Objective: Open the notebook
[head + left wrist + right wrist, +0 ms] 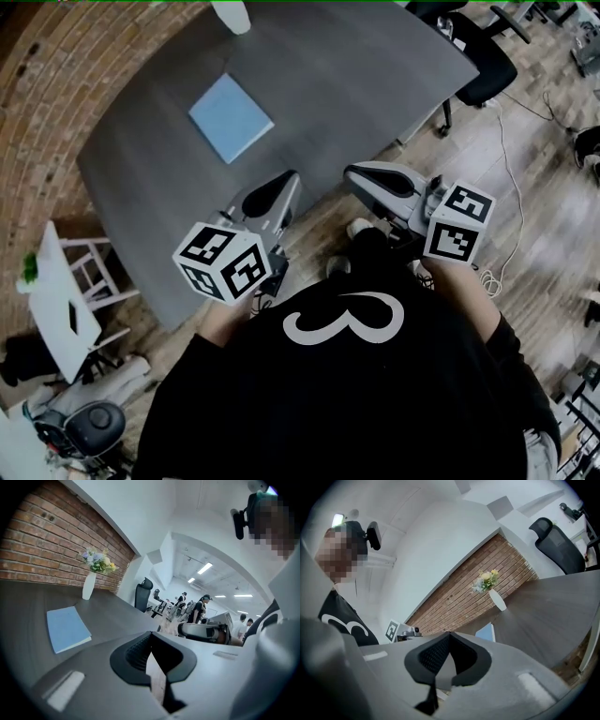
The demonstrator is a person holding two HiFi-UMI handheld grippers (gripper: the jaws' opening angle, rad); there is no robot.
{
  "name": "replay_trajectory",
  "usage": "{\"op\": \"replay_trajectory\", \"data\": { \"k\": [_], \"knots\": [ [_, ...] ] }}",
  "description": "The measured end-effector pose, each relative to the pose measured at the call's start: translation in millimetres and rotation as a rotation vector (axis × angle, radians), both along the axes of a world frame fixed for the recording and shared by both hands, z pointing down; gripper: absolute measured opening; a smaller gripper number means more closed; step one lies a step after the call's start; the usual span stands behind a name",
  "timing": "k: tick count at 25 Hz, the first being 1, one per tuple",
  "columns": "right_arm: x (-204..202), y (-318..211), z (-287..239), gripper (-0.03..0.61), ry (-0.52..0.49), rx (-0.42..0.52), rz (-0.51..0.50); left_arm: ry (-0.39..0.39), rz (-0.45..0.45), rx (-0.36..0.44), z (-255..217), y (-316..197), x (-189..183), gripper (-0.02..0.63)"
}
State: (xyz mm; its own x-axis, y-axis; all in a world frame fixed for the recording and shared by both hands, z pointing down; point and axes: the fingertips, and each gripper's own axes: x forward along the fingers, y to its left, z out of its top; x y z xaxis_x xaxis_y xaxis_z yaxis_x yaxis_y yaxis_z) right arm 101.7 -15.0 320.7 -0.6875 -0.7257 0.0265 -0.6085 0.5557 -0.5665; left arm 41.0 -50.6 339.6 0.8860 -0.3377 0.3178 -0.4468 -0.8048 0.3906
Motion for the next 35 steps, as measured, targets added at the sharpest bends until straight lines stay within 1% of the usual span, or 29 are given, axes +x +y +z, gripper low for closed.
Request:
{"op": "replay_trajectory", "data": {
  "k": [3, 7, 10, 13, 15, 18, 21, 25, 29, 33, 35],
  "knots": [
    [8.5, -26.0, 2.3, 0.0, -0.003, -0.013, -0.038, -0.034, -0.051, 0.008, 8.0, -26.7, 3.2, 0.008],
    [13.5, -63.4, 10.6, 0.0, -0.004, -0.054, -0.13, -0.071, -0.137, -0.012, 19.6, -57.8, 3.8, 0.008],
    [23.7, -89.6, 18.1, 0.0, 0.001, -0.075, -0.177, -0.126, -0.172, 0.012, 27.8, -78.9, 12.0, 0.011],
    [31.8, -112.9, 26.9, 0.0, -0.006, -0.099, -0.219, -0.195, -0.212, 0.043, 37.3, -100.9, 16.5, 0.032],
    [35.0, -127.4, 30.3, 0.0, -0.008, -0.11, -0.248, -0.234, -0.247, 0.049, 44.1, -115.3, 16.7, 0.052],
    [39.7, -145.5, 35.9, 0.0, -0.006, -0.126, -0.293, -0.296, -0.314, 0.063, 59.8, -136.4, 12.9, 0.074],
    [41.3, -161.8, 43.8, 0.0, 0.004, -0.137, -0.334, -0.366, -0.369, 0.073, 79.8, -157.0, 6.4, 0.114],
    [39.8, -168.4, 54.4, 0.0, 0.014, -0.148, -0.374, -0.435, -0.405, 0.088, 99.9, -168.5, 0.6, 0.154],
    [32.1, -174.5, 71.5, 0.0, -0.004, -0.183, -0.396, -0.49, -0.419, 0.105, 121.8, -179.3, -4.5, 0.18],
    [32.5, -173.1, 81.8, 0.0, -0.019, -0.196, -0.404, -0.561, -0.427, 0.142, 141.3, -181.9, -2.5, 0.225],
    [33.9, -173.5, 85.8, 0.0, -0.025, -0.196, -0.403, -0.601, -0.435, 0.169, 148.7, -186.4, -3.3, 0.233]
  ]
}}
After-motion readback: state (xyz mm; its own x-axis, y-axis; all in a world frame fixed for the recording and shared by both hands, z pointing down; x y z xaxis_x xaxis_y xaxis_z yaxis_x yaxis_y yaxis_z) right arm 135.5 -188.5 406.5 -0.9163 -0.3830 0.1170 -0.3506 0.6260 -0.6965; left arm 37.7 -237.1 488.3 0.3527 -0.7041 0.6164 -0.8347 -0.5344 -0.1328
